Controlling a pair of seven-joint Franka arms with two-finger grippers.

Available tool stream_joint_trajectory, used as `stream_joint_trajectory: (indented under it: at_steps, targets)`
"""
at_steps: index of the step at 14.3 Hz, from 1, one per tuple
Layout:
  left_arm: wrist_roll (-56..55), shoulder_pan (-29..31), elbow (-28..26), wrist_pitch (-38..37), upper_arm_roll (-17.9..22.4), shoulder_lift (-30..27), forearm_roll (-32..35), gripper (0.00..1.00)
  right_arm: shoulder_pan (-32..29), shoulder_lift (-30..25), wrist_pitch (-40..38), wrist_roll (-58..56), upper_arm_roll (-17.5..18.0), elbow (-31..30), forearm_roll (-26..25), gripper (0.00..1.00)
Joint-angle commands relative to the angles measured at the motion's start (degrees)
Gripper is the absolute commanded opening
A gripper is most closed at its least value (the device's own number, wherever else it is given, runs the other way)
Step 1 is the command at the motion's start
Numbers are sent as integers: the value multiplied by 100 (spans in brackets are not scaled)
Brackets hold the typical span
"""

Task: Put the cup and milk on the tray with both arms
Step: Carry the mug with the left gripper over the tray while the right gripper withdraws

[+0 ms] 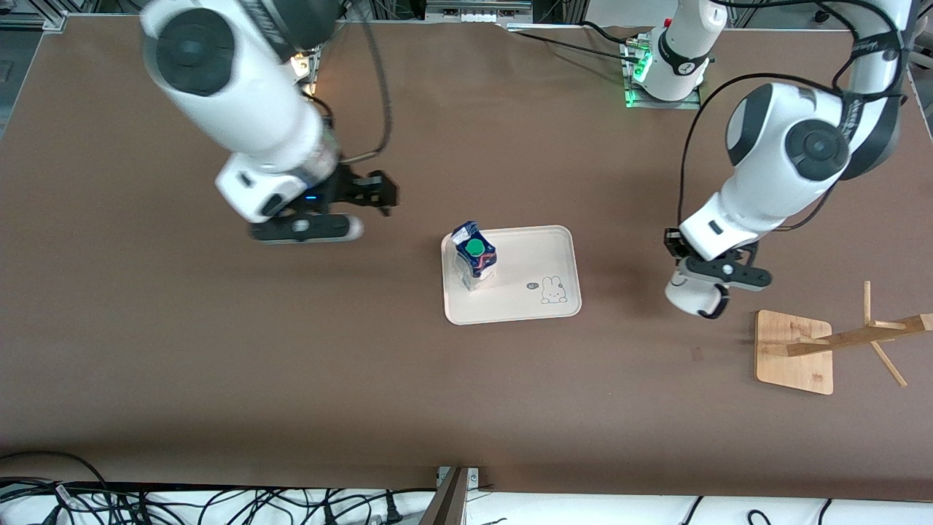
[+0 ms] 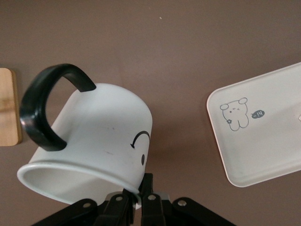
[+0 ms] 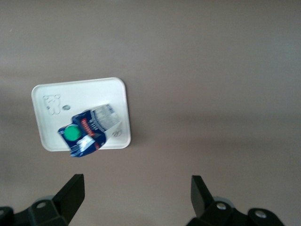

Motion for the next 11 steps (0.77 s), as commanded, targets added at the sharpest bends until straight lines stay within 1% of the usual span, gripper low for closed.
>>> stream_joint_trajectory:
  at_steps: [1, 2, 4, 5, 8, 9, 10, 11]
  targets:
    - [-18, -335, 726, -597, 4, 693, -191, 0, -296, 2, -148, -2, -76, -57, -124, 100]
    - [-27, -476, 876, -737, 4, 895, -331, 0, -341, 2, -296, -2, -278, -57, -124, 100]
    - [-27, -774, 1183, -992, 13, 1299, -560, 0, -359, -7, -525, -45, -883, -57, -176, 100]
    - [-36, -941, 1324, -1098, 48, 1484, -605, 0, -359, -7, -587, -246, -1112, -57, -263, 100]
    - [-447, -1364, 1694, -1309, 74, 2011, -649, 0, -359, -183, -597, -1405, -1588, -65, -509, 100]
    - [-649, -1478, 1729, -1319, 83, 2135, -823, 0, -359, -200, -597, -1530, -1694, -66, -563, 100]
    - [-747, -1549, 1747, -1319, 109, 2240, -999, 0, -333, -314, -579, -1618, -1877, -118, -633, 100]
    - [-765, -1619, 1773, -1319, 153, 2320, -1070, 0, -332, -497, -544, -1854, -1931, -345, -712, 100]
